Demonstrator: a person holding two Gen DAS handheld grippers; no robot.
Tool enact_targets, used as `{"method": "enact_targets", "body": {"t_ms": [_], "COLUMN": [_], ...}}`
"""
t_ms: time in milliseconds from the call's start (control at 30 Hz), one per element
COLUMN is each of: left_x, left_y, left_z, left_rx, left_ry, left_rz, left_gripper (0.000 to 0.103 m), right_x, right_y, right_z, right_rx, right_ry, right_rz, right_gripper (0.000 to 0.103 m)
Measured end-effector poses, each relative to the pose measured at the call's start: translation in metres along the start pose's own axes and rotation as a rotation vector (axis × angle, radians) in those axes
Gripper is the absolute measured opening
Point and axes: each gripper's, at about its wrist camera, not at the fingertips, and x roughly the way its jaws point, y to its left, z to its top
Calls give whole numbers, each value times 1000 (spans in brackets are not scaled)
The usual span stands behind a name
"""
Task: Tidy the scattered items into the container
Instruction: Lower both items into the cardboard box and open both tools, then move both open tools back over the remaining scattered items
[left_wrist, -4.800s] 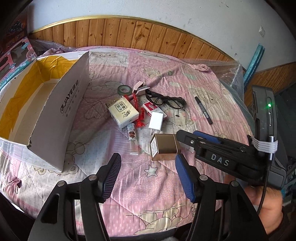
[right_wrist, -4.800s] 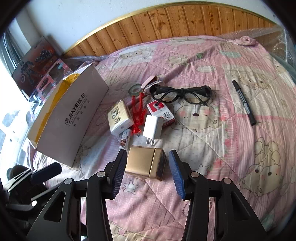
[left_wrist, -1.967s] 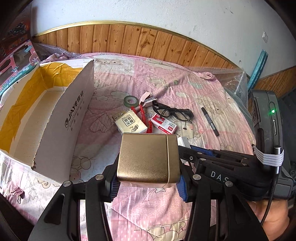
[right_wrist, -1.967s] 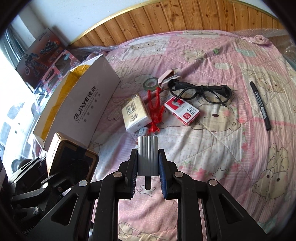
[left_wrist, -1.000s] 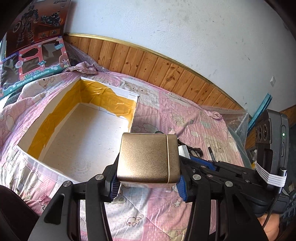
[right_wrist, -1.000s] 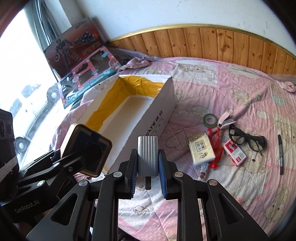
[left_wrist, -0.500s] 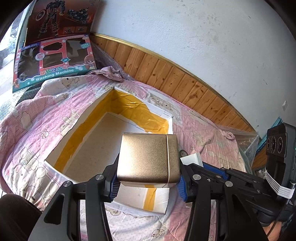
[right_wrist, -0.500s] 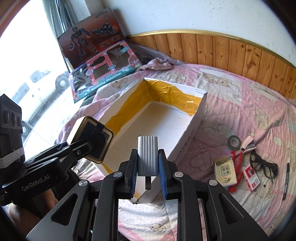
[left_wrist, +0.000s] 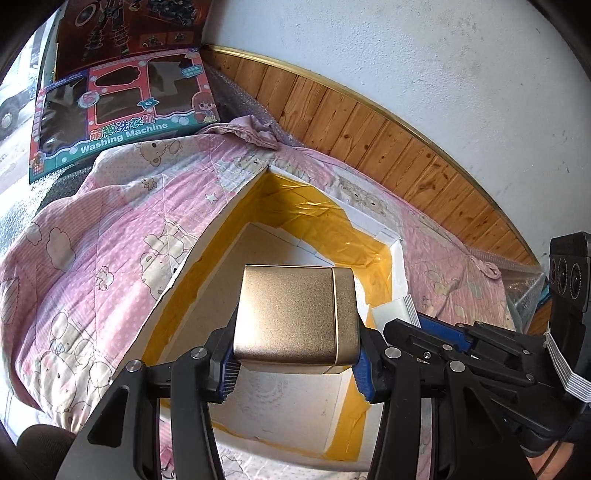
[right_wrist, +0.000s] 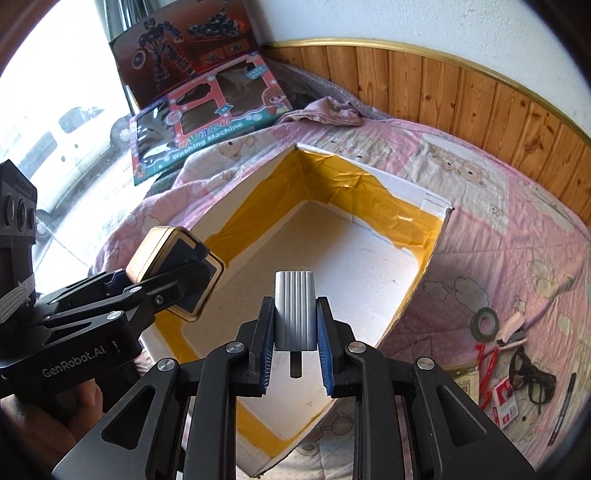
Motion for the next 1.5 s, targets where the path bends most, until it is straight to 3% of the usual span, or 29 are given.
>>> {"method": "enact_targets", "body": {"t_ms": [367,633,700,733,767,800,1100,1333,1500], "left_x": [58,99,110,114,115,115,61,-5,-26], "left_y": [2,5,5,6,6,5,-9,-47,-73], "left_z": [37,51,52,52,52,52,39,-9,-45], "left_rx": [14,45,44,38,41,49,70,186,232], "left_ry": [101,178,204,211,212,213,112,-22,-28], "left_rz": [43,83,90,96,107,118,111,118,112], "left_gripper": [51,51,52,52,53,55,55,55,55], "right_x": [52,75,77,76,74,71,-1,-48,-68], "right_y": [-25,-28,-29,-30,-31,-32,-21,-16,-22], "right_z": [28,43,44,44,43,42,9,-55,-96], "right_rx": [-32,-66,-62,-50,-35,-23,6,12,40], "right_ry": [88,92,87,83,76,71,-89,-184,-206], "right_rz": [-66,-121,-133,-127,-114,-101,52,121,132], "right_gripper": [22,23,29,40,45,45,45,45,43]}}
